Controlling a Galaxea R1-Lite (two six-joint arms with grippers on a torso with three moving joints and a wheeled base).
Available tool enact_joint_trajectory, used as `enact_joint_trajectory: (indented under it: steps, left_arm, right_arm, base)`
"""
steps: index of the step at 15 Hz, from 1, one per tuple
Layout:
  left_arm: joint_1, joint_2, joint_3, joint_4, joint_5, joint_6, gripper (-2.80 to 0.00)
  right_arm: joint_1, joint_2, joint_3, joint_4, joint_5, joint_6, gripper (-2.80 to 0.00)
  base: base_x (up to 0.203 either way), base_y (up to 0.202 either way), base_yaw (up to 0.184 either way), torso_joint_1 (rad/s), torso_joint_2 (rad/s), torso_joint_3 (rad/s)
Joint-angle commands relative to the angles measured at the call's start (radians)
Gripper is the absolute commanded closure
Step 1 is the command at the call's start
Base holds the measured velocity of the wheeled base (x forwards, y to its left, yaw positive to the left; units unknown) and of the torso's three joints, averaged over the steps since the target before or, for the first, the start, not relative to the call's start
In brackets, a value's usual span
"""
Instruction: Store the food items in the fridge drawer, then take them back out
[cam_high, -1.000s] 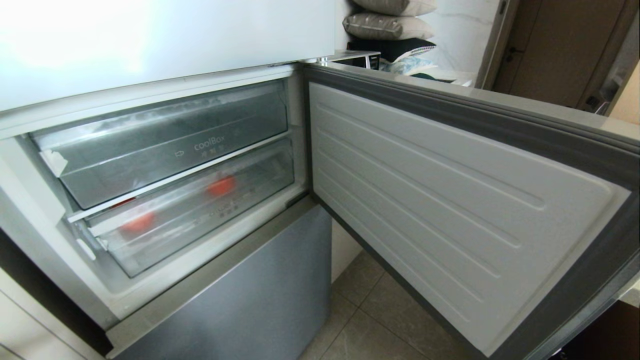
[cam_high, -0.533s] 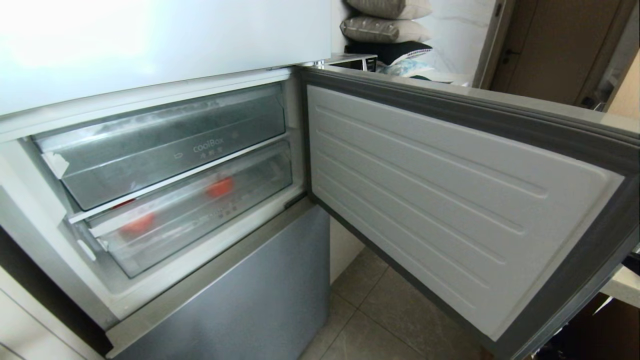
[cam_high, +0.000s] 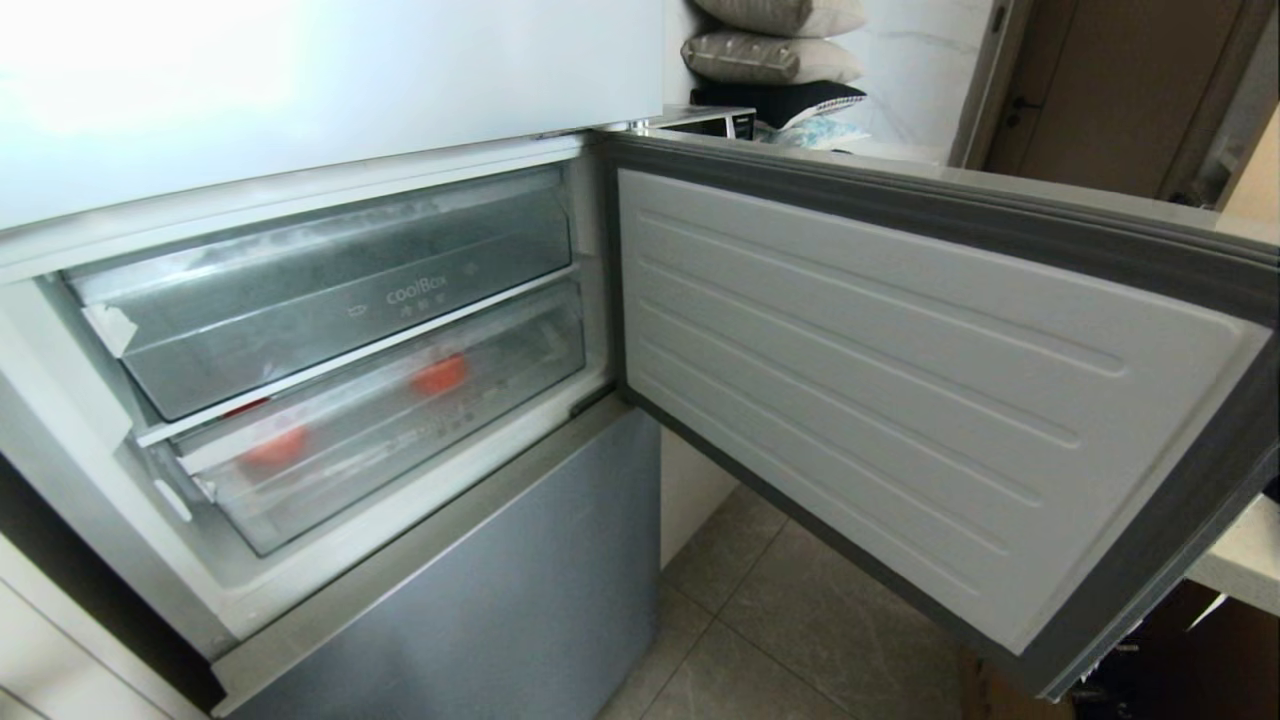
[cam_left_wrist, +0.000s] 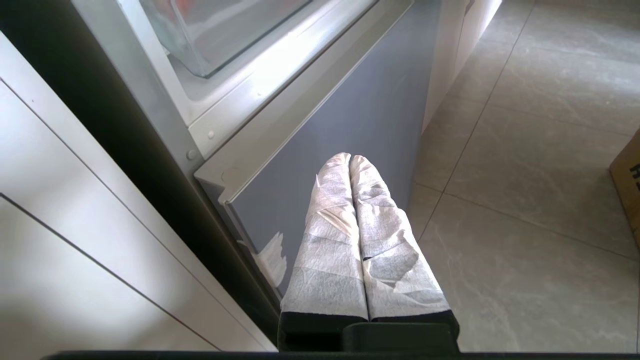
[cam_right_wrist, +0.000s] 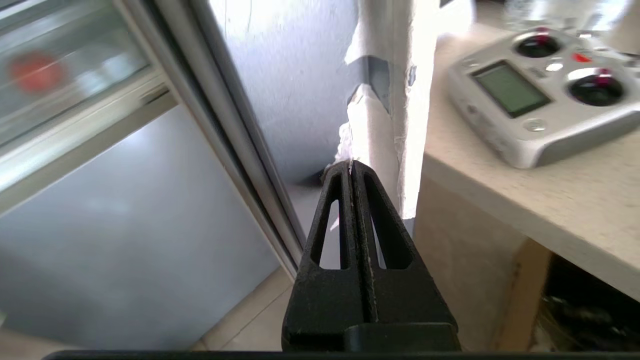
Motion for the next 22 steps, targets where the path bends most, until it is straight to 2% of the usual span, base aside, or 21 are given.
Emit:
enact_joint_trajectory:
  steps: [1,7,9,14,16,19,22]
  left_arm:
    - [0.0,-0.017,0.0,0.001,0.0,0.001,0.0]
    - [0.0,-0.02,-0.002,0.002,0.0,0.001,0.0]
    - [0.0,-0.016,0.0,0.002,0.0,0.002,0.0]
    - [0.0,-0.014,-0.001,0.002,0.0,0.002,0.0]
    - [0.0,-0.013,-0.002,0.002,0.0,0.002,0.0]
    - [0.001,-0.013,-0.002,0.002,0.0,0.001,0.0]
    - [0.002,-0.022,-0.002,0.002,0.0,0.002,0.0]
  right_arm:
    - [-0.01,0.022,-0.018,-0.01,-0.003,0.005,0.0]
    - [-0.018,-0.032,-0.013,-0.005,-0.017,-0.001,0.0]
    - [-0.025,-0.046,-0.007,-0.005,-0.057,0.001,0.0]
    - [-0.025,-0.208,0.067,0.054,-0.069,-0.003,0.0]
    - [-0.024,-0.269,0.074,0.094,-0.062,-0.005,0.0]
    - [-0.023,-0.358,0.064,0.216,0.011,-0.007,0.0]
    - [-0.023,-0.32,0.052,0.219,0.015,-0.007,0.0]
  base:
    - [0.0,0.0,0.0,0.0,0.0,0.0]
    - [0.0,0.0,0.0,0.0,0.0,0.0]
    - [0.0,0.0,0.0,0.0,0.0,0.0]
    - [0.0,0.0,0.0,0.0,0.0,0.0]
    - [0.0,0.0,0.0,0.0,0.0,0.0]
    - [0.0,0.0,0.0,0.0,0.0,0.0]
    - [0.0,0.0,0.0,0.0,0.0,0.0]
